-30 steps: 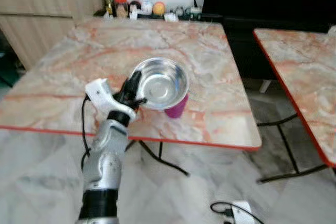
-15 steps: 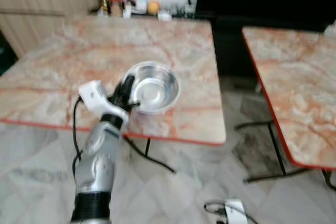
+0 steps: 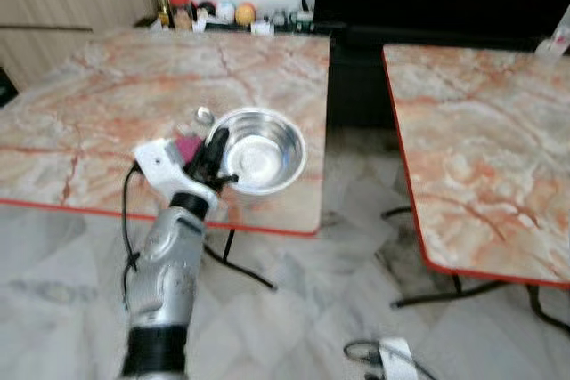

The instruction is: Setting the table

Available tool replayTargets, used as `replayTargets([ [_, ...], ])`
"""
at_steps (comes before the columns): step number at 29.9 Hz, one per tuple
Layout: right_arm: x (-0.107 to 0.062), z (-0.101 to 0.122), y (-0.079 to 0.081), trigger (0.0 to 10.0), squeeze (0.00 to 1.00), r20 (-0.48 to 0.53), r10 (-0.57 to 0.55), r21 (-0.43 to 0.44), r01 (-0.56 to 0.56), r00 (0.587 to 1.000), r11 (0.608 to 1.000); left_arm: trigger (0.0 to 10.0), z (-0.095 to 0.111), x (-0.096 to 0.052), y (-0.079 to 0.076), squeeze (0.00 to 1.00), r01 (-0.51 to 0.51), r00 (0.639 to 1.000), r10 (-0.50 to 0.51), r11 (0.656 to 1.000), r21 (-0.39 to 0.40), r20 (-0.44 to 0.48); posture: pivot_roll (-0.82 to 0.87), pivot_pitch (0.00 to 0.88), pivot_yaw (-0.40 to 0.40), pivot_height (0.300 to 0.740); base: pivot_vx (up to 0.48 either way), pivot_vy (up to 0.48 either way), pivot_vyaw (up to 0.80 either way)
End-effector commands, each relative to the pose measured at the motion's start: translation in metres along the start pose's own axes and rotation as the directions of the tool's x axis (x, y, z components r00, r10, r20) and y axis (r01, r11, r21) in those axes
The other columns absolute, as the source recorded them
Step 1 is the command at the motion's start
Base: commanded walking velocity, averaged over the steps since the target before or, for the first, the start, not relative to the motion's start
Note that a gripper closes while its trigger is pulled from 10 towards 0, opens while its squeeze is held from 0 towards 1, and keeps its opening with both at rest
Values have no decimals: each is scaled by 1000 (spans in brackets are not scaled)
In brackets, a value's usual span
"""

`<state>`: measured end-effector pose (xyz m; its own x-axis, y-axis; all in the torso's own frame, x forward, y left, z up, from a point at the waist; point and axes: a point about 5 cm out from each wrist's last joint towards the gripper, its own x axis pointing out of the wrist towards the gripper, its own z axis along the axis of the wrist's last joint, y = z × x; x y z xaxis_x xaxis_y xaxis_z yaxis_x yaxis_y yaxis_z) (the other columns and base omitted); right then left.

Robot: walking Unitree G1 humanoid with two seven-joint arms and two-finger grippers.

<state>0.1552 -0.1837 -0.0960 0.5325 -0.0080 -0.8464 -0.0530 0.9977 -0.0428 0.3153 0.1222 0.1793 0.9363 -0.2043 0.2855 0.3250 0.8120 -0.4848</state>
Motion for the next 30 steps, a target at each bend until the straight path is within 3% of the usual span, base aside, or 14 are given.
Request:
replayTargets([
  [1,1,4,3,10000,0,15,4,7,-4,1000,1000,10000,10,1,2,0,-1,1000,0,1000,26,26,118,0,-30,740,0,-319,0],
  [30,1,5,2,10000,0,15,2,5,-2,1000,1000,10000,7,-1,3,0,5,1000,-5,1000,30,6,118,0,-32,740,0,-318,0],
])
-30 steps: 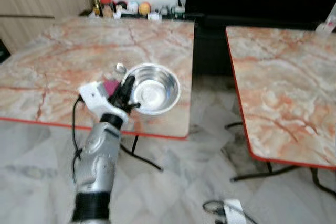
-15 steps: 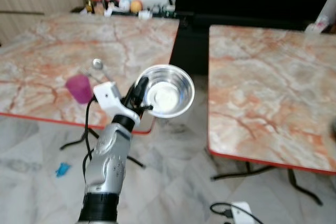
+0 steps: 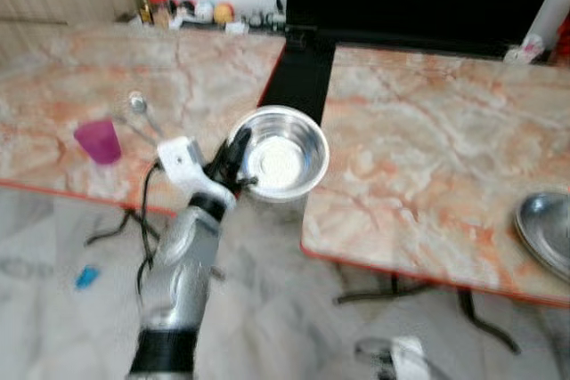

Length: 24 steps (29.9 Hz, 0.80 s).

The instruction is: Setting the table

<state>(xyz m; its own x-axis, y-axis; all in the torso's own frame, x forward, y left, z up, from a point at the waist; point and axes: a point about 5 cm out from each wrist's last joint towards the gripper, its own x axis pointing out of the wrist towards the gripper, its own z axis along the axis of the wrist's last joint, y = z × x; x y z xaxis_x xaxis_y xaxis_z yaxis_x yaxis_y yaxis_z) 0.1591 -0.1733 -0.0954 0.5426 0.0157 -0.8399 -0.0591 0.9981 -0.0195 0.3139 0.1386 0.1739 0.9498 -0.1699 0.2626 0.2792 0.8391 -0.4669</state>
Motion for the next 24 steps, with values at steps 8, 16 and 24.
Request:
replayTargets([
  [8,-1,0,-8,10000,0,3,-20,-4,20,1000,1000,10000,3,3,-11,0,50,999,-50,999,3,3,119,0,-35,740,0,-318,0],
  [16,-1,0,-9,10000,0,3,-23,-1,23,1000,1000,10000,-1,-4,-8,0,102,993,-100,994,34,-60,118,0,-35,740,0,-316,0],
  [24,-1,0,-9,10000,0,3,-21,-6,21,1000,1000,10000,3,-5,1,0,163,981,-154,984,76,-114,123,0,-39,740,0,-316,0],
])
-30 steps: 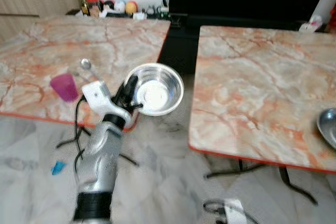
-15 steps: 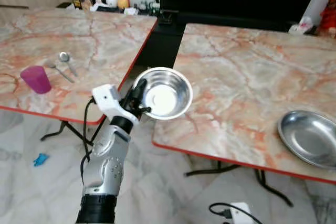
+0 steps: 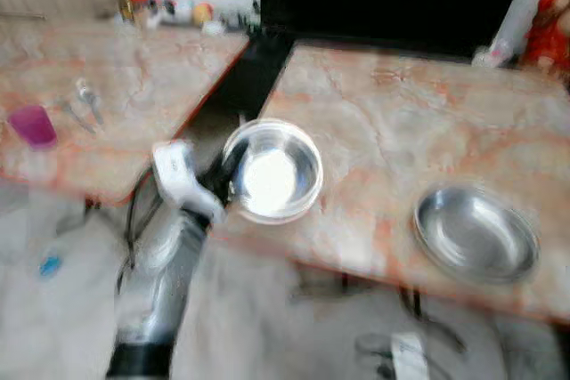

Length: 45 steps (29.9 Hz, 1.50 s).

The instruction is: Setting the table

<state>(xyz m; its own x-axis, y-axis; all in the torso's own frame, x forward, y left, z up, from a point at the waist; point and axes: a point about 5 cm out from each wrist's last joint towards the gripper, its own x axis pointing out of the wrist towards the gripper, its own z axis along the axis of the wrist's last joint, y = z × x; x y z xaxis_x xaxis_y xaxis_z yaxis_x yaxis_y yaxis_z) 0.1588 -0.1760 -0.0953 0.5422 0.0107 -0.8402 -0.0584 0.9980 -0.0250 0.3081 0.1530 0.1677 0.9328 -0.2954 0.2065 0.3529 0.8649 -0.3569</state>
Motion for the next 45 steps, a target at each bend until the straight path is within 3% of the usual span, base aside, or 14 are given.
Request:
replayTargets([
  [1,-1,1,-6,10000,0,3,-16,-4,16,1000,1000,10000,2,5,-12,0,80,997,-80,997,-10,-3,123,0,-39,740,0,-315,0],
  [10,-1,0,-7,10000,0,0,-20,0,20,1000,1000,10000,0,5,-14,0,130,991,-131,991,-33,-29,124,0,-45,740,0,-311,0],
  [22,-1,-1,-7,10000,0,-5,-13,-9,13,1000,1000,10000,0,5,-11,0,140,989,-141,990,-34,-38,126,0,-47,740,0,-307,-621],
  [33,-1,0,-8,10000,0,-2,-16,-5,16,1000,1000,10000,-3,5,-13,0,141,989,-143,989,-43,-43,123,0,-49,740,0,-288,0],
  [45,-1,0,-7,10000,0,-2,-13,-6,13,1000,1000,10000,-7,6,-10,0,113,991,-117,991,-66,-57,119,0,-50,740,0,0,0],
])
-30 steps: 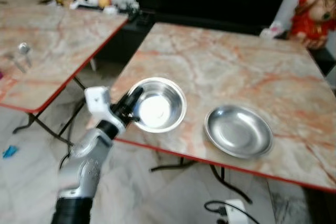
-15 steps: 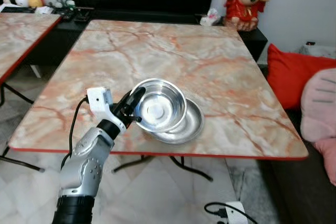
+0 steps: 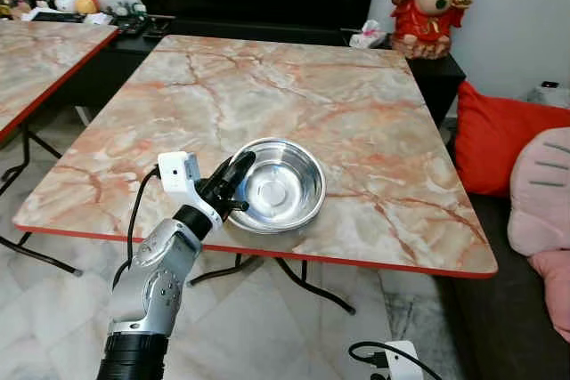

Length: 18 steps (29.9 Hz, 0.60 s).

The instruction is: Setting the table

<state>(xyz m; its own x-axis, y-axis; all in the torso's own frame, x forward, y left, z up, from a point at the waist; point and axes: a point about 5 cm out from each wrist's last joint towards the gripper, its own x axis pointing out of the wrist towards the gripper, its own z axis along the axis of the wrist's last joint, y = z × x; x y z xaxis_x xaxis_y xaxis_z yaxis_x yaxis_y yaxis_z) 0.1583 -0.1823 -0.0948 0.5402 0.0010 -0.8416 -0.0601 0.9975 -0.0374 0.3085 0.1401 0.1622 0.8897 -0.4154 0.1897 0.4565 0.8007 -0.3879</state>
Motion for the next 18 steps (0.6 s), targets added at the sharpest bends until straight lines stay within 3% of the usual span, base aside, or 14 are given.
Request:
replayTargets([
  [1,0,1,-1,10000,0,1,-3,2,3,1000,1000,10000,3,2,-1,0,6,1000,-6,1000,-3,2,119,0,-50,740,0,0,0],
  [13,0,1,-1,10000,0,-2,-6,4,6,1000,1000,10000,4,3,-1,0,9,1000,-9,1000,-17,9,116,0,-47,740,0,0,0],
  [16,0,1,-1,10000,0,-3,-7,11,7,1000,1000,10000,3,4,-3,0,17,1000,-17,1000,-23,5,114,0,-44,740,255,0,-754],
  [18,0,2,-1,10000,0,3,-5,9,5,1000,1000,10000,3,5,-4,0,20,1000,-20,1000,-23,5,114,0,-43,740,270,0,0],
])
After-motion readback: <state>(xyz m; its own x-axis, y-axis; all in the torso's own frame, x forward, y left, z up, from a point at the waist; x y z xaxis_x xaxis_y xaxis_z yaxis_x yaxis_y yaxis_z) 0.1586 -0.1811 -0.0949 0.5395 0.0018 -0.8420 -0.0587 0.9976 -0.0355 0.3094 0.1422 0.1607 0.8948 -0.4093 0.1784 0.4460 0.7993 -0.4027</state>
